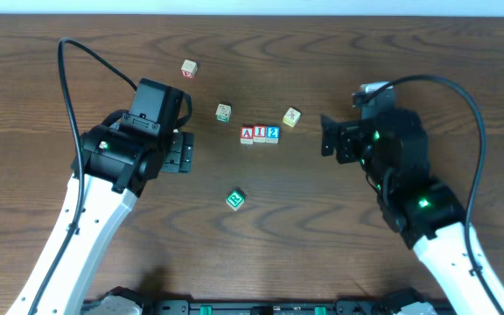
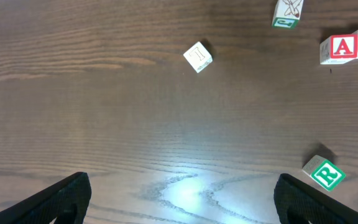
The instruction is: Spell out Ai2
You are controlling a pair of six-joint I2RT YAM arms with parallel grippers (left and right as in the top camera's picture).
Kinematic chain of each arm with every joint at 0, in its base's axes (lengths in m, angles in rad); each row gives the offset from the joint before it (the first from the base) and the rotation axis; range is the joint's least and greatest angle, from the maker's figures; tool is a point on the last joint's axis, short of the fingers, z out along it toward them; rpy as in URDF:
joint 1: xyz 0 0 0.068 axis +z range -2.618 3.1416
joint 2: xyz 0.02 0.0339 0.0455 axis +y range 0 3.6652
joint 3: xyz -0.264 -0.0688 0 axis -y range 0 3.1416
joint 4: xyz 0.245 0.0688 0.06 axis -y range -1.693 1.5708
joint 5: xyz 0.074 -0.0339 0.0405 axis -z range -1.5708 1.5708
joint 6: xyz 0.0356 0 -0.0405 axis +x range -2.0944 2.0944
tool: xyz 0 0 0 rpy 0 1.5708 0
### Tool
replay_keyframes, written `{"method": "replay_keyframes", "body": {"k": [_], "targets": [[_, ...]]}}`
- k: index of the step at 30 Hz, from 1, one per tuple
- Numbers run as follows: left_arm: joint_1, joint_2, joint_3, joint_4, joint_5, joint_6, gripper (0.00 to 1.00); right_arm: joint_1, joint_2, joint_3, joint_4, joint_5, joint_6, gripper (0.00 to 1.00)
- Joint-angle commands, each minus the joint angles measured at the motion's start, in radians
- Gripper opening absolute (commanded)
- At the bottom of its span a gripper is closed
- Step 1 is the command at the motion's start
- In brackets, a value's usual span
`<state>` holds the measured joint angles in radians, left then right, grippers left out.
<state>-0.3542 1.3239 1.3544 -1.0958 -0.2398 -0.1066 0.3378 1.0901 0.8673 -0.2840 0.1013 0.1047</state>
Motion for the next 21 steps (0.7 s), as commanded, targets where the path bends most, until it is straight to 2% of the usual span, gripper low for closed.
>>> {"method": "replay_keyframes", "body": {"k": [1, 4, 8, 12, 21], "targets": [[0.001, -0.002, 0.006, -0.004, -0.011, 0.006, 0.95, -0.023, -0.03, -0.097, 0.108, -0.049, -0.129, 0.99], [0.001, -0.002, 0.006, -0.004, -0.01, 0.006, 0.95, -0.095, -0.069, -0.216, 0.159, -0.077, -0.128, 0.99], [0.001, -0.002, 0.006, -0.004, -0.01, 0.006, 0.95, -0.188, -0.165, -0.314, 0.033, -0.076, -0.129, 0.99], [0.001, -0.002, 0.006, -0.004, -0.01, 0.006, 0.95, -0.203, -0.274, -0.39, -0.14, -0.076, -0.129, 0.99], [0.001, -0.002, 0.006, -0.004, -0.01, 0.006, 0.95, -0.215, -0.446, -0.684, -0.222, -0.076, -0.129, 0.99]]}}
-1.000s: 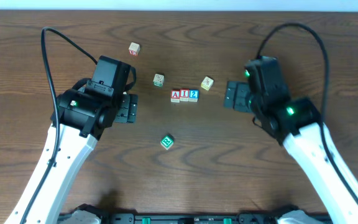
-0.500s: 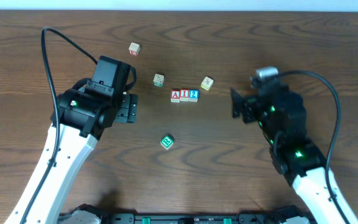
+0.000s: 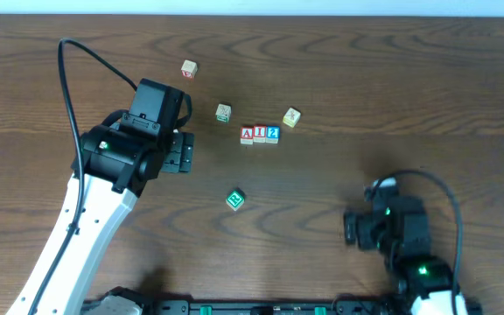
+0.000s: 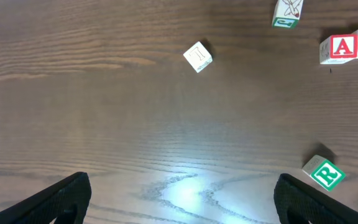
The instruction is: Spell out Ai2
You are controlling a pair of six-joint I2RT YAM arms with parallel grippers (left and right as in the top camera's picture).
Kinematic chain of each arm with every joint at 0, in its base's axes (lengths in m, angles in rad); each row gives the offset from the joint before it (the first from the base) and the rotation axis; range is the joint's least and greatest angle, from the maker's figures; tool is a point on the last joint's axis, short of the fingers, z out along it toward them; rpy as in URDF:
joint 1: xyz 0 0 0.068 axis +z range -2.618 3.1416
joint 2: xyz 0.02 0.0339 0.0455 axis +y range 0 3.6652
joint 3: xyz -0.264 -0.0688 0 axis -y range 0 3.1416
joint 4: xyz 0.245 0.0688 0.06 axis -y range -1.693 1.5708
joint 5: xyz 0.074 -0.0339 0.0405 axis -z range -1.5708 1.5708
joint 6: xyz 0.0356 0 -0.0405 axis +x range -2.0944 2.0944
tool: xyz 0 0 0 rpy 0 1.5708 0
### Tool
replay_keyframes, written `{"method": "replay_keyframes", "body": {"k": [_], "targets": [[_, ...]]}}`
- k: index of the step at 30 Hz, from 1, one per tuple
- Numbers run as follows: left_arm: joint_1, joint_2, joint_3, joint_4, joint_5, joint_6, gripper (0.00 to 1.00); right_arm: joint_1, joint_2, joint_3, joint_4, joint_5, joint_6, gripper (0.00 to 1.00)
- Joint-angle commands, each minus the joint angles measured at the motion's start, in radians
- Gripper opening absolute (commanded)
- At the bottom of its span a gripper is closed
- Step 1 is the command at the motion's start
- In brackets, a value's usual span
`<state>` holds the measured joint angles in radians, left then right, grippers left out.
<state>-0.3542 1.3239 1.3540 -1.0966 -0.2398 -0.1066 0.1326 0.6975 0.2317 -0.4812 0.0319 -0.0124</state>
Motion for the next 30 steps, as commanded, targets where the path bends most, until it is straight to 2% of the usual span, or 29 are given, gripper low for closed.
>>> {"method": "replay_keyframes", "body": {"k": [1, 11, 23, 30], "targets": [[0.001, -0.002, 0.006, -0.003, -0.01, 0.006, 0.95, -0.01, -0.075, -0.063, -0.047, -0.006, -0.011, 0.99], [0.001, -0.002, 0.006, -0.003, -0.011, 0.006, 0.95, -0.035, -0.312, -0.085, -0.068, -0.006, -0.011, 0.99], [0.001, -0.002, 0.006, -0.003, -0.01, 0.006, 0.95, -0.074, -0.468, -0.085, -0.068, -0.006, -0.011, 0.99], [0.0, -0.002, 0.006, -0.003, -0.01, 0.006, 0.95, -0.148, -0.576, -0.085, -0.068, -0.006, -0.011, 0.99]]}}
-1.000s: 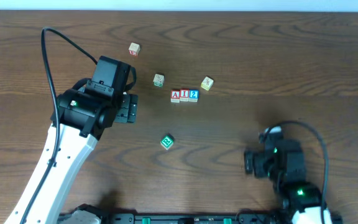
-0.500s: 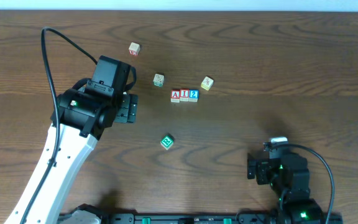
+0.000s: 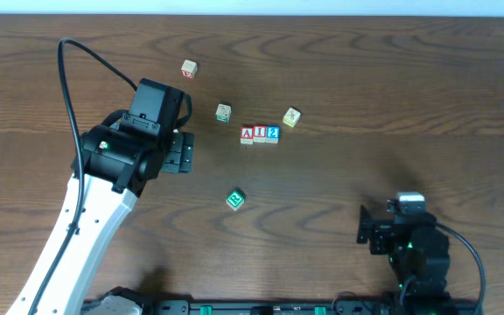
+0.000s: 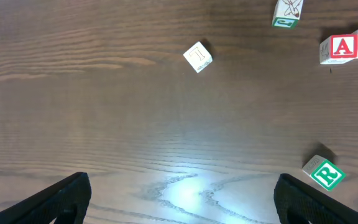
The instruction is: Spell out Ai2
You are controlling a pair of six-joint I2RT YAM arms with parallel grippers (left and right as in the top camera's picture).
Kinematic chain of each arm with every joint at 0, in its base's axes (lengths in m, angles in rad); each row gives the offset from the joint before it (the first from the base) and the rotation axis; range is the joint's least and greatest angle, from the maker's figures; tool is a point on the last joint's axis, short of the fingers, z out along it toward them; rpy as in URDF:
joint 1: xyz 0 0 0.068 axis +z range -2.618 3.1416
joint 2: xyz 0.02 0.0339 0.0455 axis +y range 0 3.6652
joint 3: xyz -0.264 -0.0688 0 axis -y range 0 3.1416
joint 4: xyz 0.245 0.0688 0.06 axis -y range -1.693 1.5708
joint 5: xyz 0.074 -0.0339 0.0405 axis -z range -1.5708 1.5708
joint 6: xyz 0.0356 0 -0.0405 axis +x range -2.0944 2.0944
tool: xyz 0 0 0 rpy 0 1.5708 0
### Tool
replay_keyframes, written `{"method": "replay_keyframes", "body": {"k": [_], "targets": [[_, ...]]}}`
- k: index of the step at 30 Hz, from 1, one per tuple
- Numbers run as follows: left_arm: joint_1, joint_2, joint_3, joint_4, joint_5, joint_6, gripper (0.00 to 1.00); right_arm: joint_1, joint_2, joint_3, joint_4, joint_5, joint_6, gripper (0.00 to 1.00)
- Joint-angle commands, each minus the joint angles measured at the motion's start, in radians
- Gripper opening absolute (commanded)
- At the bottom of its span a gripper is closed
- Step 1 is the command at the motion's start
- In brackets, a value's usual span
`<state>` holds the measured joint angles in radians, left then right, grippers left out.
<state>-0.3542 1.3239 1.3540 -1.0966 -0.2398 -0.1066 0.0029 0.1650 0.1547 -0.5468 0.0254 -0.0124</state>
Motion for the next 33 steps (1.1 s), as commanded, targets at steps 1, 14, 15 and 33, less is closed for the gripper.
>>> {"method": "replay_keyframes", "body": {"k": [1, 14, 15, 33], "targets": [[0.0, -0.002, 0.006, -0.003, -0.01, 0.006, 0.95, -0.018, -0.064, -0.008, -0.002, 0.0, -0.011, 0.99], [0.001, -0.002, 0.006, -0.003, -0.01, 0.006, 0.95, -0.06, -0.16, -0.009, 0.003, 0.0, -0.011, 0.99], [0.001, -0.002, 0.006, -0.003, -0.01, 0.006, 0.95, -0.061, -0.16, -0.009, 0.003, 0.0, -0.011, 0.99], [-0.011, -0.018, 0.006, 0.004, -0.03, 0.037, 0.95, -0.061, -0.159, -0.009, 0.002, 0.0, -0.011, 0.99]]}}
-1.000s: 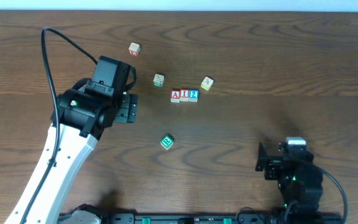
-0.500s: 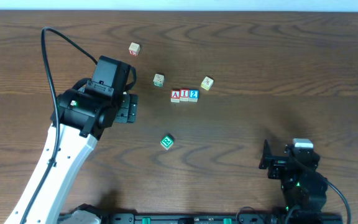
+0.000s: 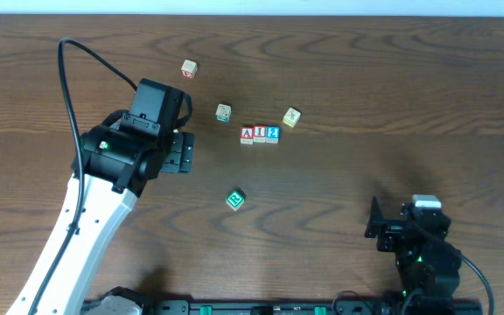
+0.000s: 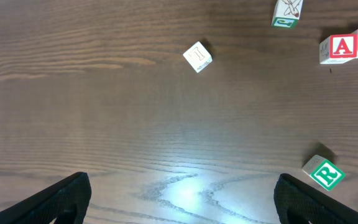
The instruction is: Spell out Ai2
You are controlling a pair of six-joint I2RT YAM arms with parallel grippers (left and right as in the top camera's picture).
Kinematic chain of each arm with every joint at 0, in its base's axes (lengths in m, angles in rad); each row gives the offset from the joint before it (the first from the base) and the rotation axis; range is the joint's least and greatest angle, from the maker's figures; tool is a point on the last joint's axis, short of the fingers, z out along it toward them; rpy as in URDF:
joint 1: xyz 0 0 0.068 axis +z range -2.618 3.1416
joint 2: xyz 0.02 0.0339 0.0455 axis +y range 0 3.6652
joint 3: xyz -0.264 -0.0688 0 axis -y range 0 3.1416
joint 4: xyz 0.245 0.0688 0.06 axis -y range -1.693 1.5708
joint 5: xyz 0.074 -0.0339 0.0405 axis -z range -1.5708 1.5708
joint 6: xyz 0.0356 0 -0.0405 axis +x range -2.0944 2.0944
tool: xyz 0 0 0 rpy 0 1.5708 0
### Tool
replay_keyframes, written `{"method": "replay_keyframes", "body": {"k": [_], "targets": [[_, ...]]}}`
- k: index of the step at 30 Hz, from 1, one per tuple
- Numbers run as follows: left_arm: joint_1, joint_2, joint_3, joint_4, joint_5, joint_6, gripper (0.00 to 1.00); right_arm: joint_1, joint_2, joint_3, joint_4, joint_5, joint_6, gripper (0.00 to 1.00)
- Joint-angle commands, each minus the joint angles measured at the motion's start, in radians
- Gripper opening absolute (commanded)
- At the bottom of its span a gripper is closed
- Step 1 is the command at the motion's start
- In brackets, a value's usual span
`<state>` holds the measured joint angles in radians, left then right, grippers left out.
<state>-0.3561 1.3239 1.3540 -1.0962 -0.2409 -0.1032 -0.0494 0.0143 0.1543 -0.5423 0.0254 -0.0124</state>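
Note:
Three blocks stand in a touching row mid-table: a red A (image 3: pixel 247 134), a red I (image 3: pixel 260 134) and a blue 2 (image 3: pixel 272 133). The left wrist view shows the A (image 4: pixel 340 48) and part of the I at its right edge. My left gripper (image 3: pixel 182 153) hovers to the left of the row, open and empty (image 4: pixel 182 202), its dark fingers (image 4: pixel 61 199) wide apart. My right gripper (image 3: pixel 376 229) sits low at the front right, far from the blocks; its jaws are too small to judge.
Loose blocks lie around the row: a green R (image 3: pixel 234 199) in front, one (image 3: pixel 223 112) at its left, one (image 3: pixel 291 116) at its right, and one (image 3: pixel 189 68) far back left. In the left wrist view the R (image 4: pixel 324 173) is near my right finger.
My right arm has drawn slightly further toward the front right corner. The left arm and all the blocks are where they were.
My right gripper was first just right of the A, I, 2 row. Then it was back at the front right, lower each time, and now it is folded near the table's front edge. The row and my left arm stayed put throughout.

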Motion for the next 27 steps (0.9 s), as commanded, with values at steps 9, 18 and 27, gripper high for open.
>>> {"method": "replay_keyframes", "body": {"k": [9, 18, 27], "targets": [[0.024, -0.294, -0.014, 0.071, -0.054, 0.043, 0.96, -0.008, -0.009, -0.009, -0.002, 0.0, -0.011, 0.99], [0.154, -0.84, -0.483, 0.389, -0.002, -0.055, 0.95, -0.008, -0.009, -0.009, -0.002, 0.0, -0.011, 0.99], [0.185, -1.249, -0.95, 0.536, -0.002, -0.058, 0.95, -0.008, -0.009, -0.009, -0.002, 0.0, -0.011, 0.99]]}}
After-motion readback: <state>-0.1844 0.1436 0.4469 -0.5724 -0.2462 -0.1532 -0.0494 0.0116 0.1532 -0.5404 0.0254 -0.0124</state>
